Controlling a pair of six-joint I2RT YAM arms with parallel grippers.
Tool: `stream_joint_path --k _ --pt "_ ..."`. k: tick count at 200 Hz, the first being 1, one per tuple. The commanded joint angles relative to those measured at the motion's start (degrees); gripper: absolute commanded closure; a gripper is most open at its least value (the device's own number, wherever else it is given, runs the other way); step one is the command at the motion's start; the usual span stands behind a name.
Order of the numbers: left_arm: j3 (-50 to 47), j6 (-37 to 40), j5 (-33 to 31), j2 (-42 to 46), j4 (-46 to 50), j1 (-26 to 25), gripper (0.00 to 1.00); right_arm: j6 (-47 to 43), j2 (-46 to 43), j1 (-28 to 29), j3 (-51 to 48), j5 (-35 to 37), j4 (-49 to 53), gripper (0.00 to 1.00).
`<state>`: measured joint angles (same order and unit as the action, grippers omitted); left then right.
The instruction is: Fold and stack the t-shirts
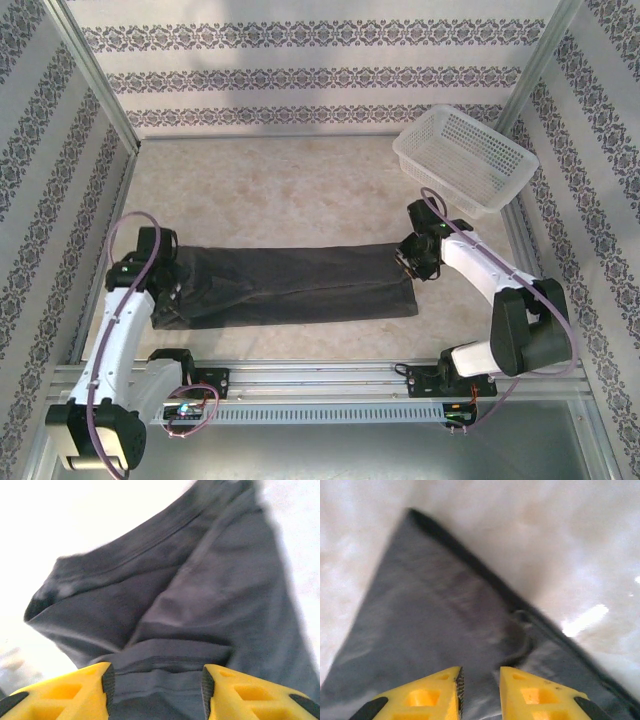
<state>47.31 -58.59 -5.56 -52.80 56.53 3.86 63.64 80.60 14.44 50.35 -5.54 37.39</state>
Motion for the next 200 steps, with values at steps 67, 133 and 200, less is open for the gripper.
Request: stream_joint_path --k 67,133,200 --pt "10.8 4.7 17.7 -30.5 -22.6 7.0 0.70 -2.4 13.5 6.0 5.1 -0.6 -8.8 0.81" --pt "11.4 10.0 18.0 -46.6 -22.0 16.2 0.77 -0.8 24.1 2.3 12.9 3.3 4.1 0.77" --pt "22.5 12.7 22.0 -58.6 -20.7 17.8 0.77 -3.2 35.8 -1.1 27.3 0.0 8.7 0.76"
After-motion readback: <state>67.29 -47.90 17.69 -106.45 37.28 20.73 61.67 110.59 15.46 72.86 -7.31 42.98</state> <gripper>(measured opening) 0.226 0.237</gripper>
